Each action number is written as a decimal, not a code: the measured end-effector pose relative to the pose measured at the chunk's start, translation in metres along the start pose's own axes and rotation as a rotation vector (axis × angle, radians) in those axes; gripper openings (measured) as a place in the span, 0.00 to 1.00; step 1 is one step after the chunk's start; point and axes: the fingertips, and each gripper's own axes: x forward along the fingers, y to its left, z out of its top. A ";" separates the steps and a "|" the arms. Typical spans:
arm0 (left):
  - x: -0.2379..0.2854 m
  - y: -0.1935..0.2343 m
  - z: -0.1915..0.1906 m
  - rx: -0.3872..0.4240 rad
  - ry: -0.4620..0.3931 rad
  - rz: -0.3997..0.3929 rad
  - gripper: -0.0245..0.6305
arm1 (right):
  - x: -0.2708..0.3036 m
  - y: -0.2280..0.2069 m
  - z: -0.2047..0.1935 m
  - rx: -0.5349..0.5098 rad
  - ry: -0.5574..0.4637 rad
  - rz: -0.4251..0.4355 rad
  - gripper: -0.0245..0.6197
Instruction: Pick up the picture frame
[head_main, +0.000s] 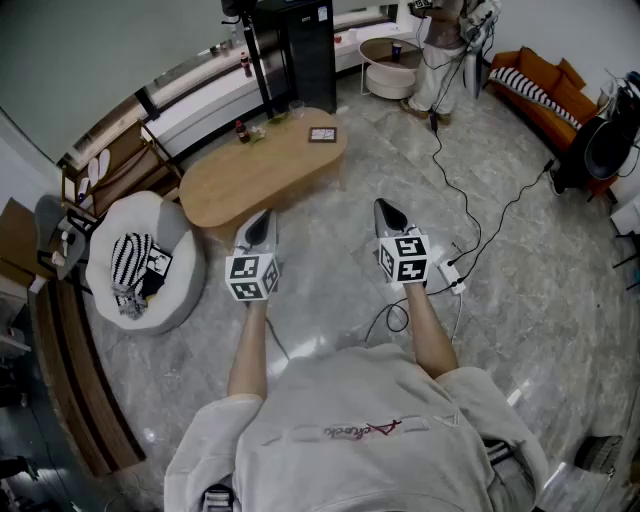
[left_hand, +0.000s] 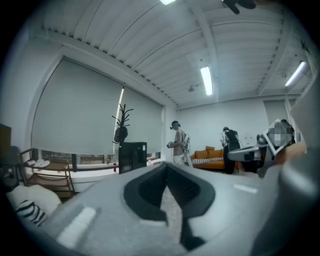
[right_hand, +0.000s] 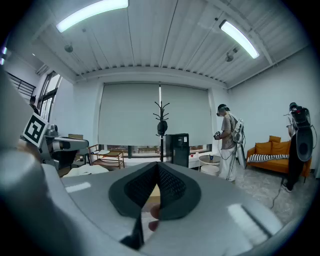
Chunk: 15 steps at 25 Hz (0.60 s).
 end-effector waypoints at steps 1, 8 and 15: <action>0.003 -0.001 0.000 -0.001 -0.001 0.000 0.04 | 0.001 -0.002 0.000 -0.002 0.000 0.002 0.05; 0.012 -0.009 0.001 0.000 -0.001 0.000 0.04 | 0.002 -0.008 0.001 -0.005 -0.005 0.015 0.05; 0.022 -0.028 0.003 0.010 0.005 -0.001 0.04 | -0.006 -0.027 -0.001 0.018 -0.006 0.018 0.05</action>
